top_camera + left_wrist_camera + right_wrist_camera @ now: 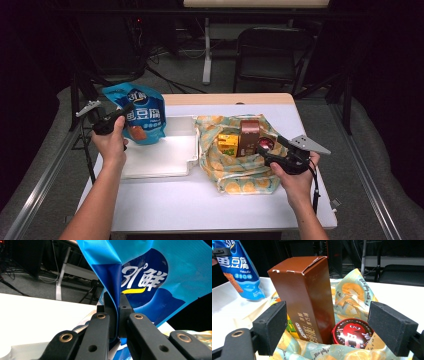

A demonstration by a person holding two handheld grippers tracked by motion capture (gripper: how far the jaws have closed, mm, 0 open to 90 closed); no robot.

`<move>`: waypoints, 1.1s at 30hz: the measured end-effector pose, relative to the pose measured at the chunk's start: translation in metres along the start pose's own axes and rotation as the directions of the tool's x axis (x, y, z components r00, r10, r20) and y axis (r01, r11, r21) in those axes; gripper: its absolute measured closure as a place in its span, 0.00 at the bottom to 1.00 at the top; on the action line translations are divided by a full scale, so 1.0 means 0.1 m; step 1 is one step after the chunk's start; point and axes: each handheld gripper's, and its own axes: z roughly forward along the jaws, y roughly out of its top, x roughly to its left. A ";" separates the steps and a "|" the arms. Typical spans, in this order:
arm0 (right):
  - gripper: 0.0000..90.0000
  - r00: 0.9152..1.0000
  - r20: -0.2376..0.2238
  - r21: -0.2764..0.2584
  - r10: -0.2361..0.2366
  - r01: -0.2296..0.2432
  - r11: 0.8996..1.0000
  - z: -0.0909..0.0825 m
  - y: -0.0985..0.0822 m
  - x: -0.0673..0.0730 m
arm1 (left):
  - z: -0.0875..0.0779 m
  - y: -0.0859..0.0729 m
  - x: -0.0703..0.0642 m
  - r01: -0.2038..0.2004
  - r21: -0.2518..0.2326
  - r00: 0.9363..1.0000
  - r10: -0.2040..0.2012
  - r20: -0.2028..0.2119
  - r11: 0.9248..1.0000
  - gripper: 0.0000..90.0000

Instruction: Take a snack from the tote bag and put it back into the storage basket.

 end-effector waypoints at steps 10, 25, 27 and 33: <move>0.17 1.000 0.003 0.007 -0.004 0.004 1.000 0.02 -0.02 0.01 | -0.04 -0.03 0.17 0.035 -0.014 0.999 -0.035 -0.011 0.999 1.00; 0.18 1.000 0.006 0.018 0.002 -0.002 1.000 0.03 -0.05 0.00 | -0.06 -0.10 0.33 0.069 -0.013 0.998 -0.069 0.005 0.998 0.99; 0.18 1.000 0.004 0.021 0.000 0.000 1.000 0.03 -0.06 0.00 | -0.08 -0.10 0.34 0.073 -0.013 0.997 -0.073 -0.002 0.997 0.98; 0.18 1.000 0.005 0.027 -0.006 0.006 1.000 0.05 -0.07 0.01 | -0.15 -0.07 0.32 0.048 0.006 0.996 -0.048 -0.081 0.999 0.83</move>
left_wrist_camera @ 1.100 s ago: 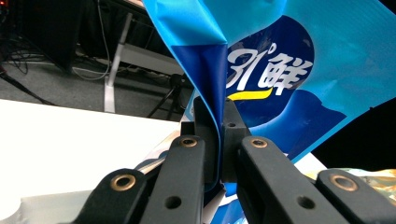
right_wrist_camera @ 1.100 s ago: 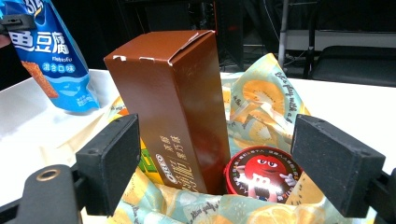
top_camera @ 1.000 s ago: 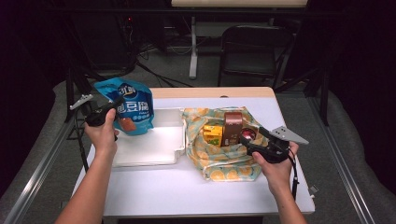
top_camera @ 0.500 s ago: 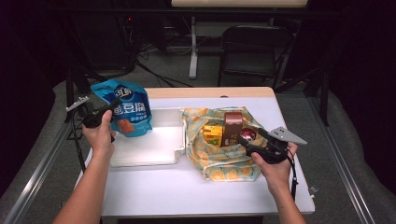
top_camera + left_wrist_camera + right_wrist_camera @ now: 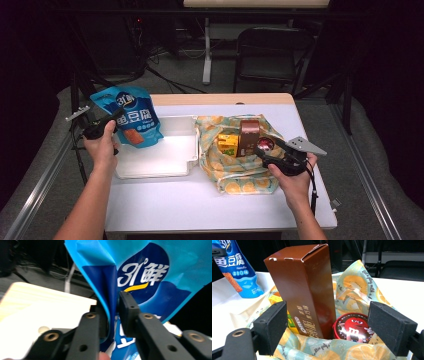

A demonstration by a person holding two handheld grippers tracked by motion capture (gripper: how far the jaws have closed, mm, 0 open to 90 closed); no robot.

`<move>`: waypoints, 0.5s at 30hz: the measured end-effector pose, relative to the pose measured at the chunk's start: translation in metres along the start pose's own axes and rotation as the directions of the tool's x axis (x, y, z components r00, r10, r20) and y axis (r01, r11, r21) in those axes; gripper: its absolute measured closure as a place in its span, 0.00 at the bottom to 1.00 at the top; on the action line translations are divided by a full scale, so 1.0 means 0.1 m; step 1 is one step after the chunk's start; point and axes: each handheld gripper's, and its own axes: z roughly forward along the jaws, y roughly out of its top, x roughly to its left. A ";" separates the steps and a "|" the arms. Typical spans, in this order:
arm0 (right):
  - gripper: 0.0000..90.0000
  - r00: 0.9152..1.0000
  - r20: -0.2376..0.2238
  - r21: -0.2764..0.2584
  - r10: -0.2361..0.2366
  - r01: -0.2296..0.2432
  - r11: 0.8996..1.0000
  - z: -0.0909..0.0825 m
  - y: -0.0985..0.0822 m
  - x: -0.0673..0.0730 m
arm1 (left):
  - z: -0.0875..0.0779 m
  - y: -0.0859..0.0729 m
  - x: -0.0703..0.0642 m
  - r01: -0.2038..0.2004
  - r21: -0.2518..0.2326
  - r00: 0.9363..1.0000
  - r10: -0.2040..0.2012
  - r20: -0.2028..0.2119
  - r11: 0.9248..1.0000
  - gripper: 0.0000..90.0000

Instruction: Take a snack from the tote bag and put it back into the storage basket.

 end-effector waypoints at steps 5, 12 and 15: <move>0.18 1.000 -0.002 -0.003 0.003 -0.003 1.000 0.00 0.01 0.00 | -0.06 0.02 -0.07 -0.053 -0.005 0.997 0.053 -0.057 0.999 0.56; 0.18 1.000 0.005 -0.007 0.007 -0.007 1.000 -0.02 0.01 -0.01 | -0.17 0.01 -0.24 -0.132 0.070 0.980 0.140 -0.139 0.989 0.11; 0.18 1.000 0.006 -0.008 0.010 -0.010 1.000 -0.02 0.01 -0.01 | -0.27 0.00 -0.30 -0.143 0.062 0.979 0.151 -0.139 0.988 0.02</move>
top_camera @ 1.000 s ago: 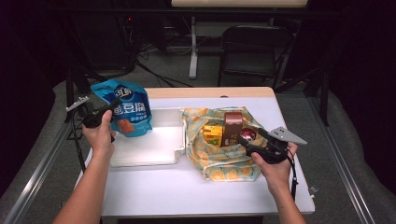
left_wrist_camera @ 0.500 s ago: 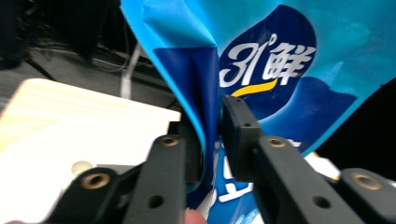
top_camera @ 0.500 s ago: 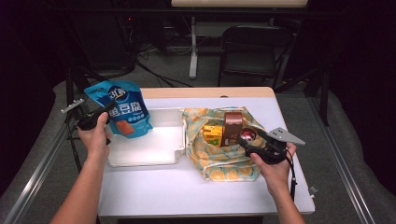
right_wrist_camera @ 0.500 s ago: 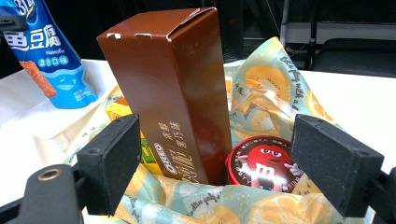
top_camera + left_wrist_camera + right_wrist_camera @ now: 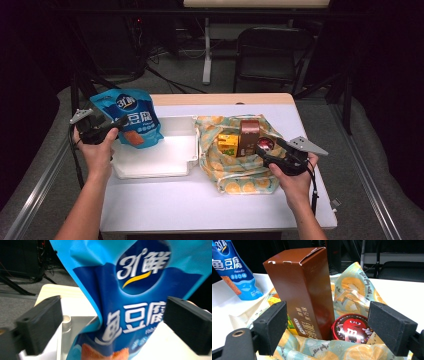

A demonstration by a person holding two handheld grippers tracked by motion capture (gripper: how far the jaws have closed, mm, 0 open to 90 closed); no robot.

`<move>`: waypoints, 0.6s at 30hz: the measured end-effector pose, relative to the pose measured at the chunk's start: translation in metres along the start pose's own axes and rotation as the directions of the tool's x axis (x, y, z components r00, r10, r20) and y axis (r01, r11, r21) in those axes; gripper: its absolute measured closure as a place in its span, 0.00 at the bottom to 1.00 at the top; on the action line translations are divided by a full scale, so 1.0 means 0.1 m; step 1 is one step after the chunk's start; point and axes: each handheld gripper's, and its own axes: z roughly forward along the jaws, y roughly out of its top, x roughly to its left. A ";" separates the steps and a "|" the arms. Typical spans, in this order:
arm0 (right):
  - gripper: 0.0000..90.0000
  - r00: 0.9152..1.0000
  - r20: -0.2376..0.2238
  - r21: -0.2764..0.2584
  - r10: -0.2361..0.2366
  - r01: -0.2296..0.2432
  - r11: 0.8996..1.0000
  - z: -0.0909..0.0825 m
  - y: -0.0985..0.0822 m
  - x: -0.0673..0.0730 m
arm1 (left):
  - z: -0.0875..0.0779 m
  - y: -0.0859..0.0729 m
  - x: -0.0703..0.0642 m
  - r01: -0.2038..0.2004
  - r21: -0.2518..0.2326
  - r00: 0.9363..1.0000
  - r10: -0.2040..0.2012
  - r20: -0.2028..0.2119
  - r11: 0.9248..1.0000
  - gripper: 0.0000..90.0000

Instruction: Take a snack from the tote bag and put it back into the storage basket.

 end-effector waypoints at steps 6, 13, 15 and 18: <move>0.17 1.000 0.004 0.001 -0.001 0.001 1.000 0.01 0.01 0.04 | -0.20 -0.11 -0.17 -0.001 -0.011 1.000 0.002 0.028 1.000 0.00; 0.17 1.000 0.014 -0.012 0.001 -0.001 1.000 0.03 0.04 0.09 | -0.30 -0.25 -0.45 -0.049 -0.010 0.998 0.050 0.027 0.999 0.00; 0.17 1.000 0.020 -0.014 0.003 -0.003 1.000 0.04 0.04 0.11 | -0.30 -0.28 -0.53 -0.078 -0.005 0.997 0.079 0.026 0.997 0.00; 0.17 1.000 0.027 -0.020 -0.001 0.001 1.000 0.05 0.05 0.15 | -0.31 -0.34 -0.65 -0.094 -0.002 0.994 0.094 0.056 0.996 0.00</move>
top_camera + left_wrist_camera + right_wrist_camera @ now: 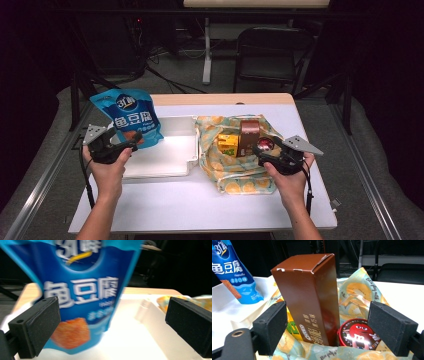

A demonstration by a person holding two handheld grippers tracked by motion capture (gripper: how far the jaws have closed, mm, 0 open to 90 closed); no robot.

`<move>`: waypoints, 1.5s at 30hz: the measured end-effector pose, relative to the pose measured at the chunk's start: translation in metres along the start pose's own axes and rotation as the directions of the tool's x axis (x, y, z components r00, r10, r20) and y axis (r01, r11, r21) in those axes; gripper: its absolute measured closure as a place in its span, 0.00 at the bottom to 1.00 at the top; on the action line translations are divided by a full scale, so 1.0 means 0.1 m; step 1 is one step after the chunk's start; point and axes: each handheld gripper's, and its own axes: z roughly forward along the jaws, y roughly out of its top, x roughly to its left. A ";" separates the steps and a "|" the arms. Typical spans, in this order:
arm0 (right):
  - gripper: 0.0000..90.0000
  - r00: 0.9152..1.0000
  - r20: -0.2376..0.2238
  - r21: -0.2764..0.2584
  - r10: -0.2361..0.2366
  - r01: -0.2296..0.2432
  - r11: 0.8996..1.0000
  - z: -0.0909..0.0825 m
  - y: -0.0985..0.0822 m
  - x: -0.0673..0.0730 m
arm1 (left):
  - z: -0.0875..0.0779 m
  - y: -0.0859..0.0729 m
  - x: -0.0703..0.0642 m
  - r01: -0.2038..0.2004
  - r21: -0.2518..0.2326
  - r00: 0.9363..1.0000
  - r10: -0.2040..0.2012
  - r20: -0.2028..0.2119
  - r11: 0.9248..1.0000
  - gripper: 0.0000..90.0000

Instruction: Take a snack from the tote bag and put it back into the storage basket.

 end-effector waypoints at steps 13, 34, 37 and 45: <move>0.14 1.000 0.029 -0.010 -0.005 0.006 1.000 0.18 0.01 0.26 | 0.11 -0.24 -0.30 -0.045 0.065 0.995 0.039 0.095 0.997 0.00; 0.05 0.995 0.078 -0.022 0.057 -0.055 0.998 0.31 0.03 0.36 | 0.19 -0.35 -0.47 -0.075 0.096 0.987 0.061 0.146 0.992 0.00; 0.04 0.995 0.079 -0.022 0.058 -0.057 0.998 0.34 0.03 0.38 | 0.20 -0.35 -0.48 -0.078 0.102 0.986 0.062 0.152 0.992 0.00; 0.03 0.992 0.114 -0.009 0.054 -0.053 0.999 0.42 -0.01 0.44 | 0.22 -0.35 -0.52 -0.084 0.102 0.985 0.067 0.159 0.991 0.00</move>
